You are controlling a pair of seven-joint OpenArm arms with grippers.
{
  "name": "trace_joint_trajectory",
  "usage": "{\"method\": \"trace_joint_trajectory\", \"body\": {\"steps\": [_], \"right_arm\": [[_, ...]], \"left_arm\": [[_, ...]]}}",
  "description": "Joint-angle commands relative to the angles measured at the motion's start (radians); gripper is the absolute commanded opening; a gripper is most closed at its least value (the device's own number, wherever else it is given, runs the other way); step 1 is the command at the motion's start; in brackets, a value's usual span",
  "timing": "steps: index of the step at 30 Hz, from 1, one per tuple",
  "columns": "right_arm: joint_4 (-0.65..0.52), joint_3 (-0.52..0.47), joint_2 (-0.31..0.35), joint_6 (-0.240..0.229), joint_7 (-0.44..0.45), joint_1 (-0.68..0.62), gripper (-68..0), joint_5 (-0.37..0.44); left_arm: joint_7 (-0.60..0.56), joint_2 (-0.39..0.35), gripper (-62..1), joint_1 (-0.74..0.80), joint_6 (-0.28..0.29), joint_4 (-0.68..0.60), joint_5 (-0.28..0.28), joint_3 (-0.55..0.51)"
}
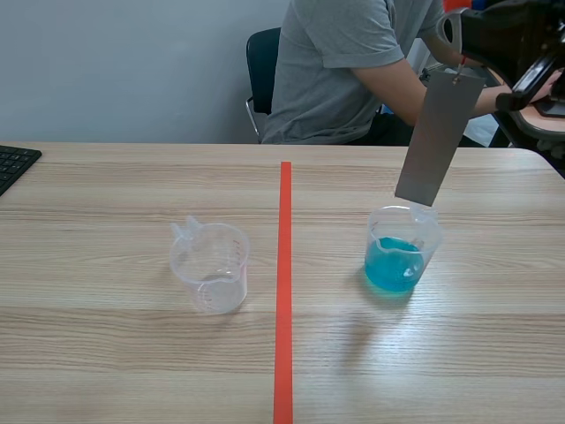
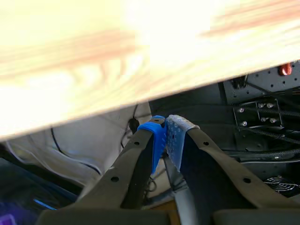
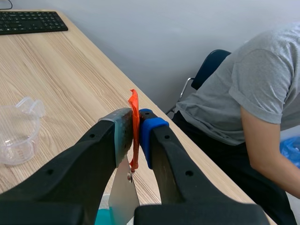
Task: Do the redox reaction experiment.
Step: 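Move the plate over the blue solution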
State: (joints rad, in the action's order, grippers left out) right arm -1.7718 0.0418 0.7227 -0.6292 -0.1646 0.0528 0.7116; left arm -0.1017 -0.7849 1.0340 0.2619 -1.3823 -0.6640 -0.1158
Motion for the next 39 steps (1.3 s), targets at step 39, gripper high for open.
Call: {"method": "trace_joint_trajectory", "body": {"steps": [39], "right_arm": [[-0.003, -0.003, 0.005, 0.003, 0.013, 0.027, -66.2, 0.019]], "left_arm": [[0.099, -0.010, -57.7, -1.368, 0.009, -0.110, 0.066, 0.964]]}}
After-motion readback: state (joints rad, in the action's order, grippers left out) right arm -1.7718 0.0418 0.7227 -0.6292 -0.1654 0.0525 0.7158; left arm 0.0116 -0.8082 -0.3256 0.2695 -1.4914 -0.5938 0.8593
